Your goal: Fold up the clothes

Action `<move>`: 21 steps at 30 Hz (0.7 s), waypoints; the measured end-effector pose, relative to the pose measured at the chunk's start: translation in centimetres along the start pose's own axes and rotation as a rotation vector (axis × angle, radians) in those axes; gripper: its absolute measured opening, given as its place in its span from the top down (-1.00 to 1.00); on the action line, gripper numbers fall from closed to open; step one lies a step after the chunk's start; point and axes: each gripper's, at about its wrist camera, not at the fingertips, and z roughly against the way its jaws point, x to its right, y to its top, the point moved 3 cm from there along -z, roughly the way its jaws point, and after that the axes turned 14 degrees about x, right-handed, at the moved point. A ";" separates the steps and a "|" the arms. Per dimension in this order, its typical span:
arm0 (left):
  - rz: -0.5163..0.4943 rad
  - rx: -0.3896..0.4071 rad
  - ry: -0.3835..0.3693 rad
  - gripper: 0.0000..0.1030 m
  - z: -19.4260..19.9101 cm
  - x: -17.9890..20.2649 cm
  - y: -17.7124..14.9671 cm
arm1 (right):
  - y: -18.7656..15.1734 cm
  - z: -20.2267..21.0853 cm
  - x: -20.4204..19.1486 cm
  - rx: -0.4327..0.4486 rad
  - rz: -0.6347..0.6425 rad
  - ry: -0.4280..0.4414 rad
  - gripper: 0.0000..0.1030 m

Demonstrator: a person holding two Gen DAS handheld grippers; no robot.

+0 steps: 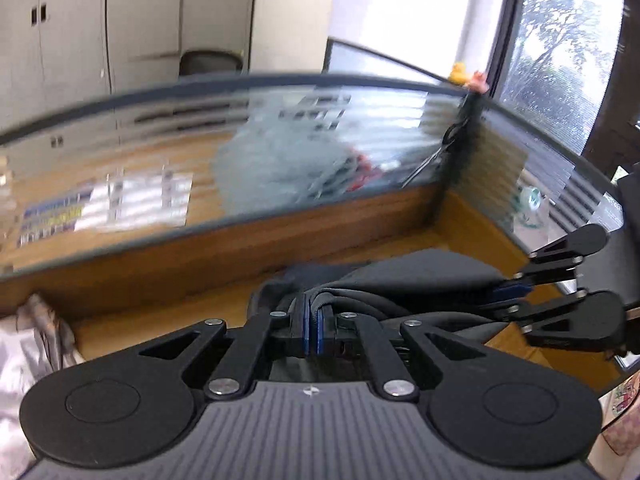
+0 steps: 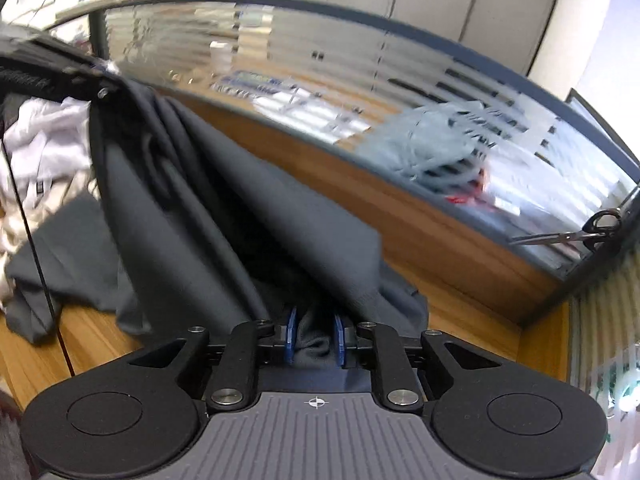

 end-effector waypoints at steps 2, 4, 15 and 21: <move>0.014 -0.011 -0.005 0.94 -0.1 -0.4 -0.4 | -0.1 0.1 -0.3 -0.010 -0.003 0.018 0.69; 0.027 -0.022 -0.011 0.94 -0.2 -0.9 -0.8 | 0.5 0.7 -0.7 -0.001 -0.016 0.045 0.69; 0.001 -0.008 -0.118 0.93 0.8 2.4 -0.9 | 4.4 -2.7 -2.2 0.051 -0.111 0.220 0.77; 0.024 -0.020 -0.062 0.94 1.8 1.8 -1.8 | 1.7 -7.8 -0.8 -0.026 -0.122 0.081 0.97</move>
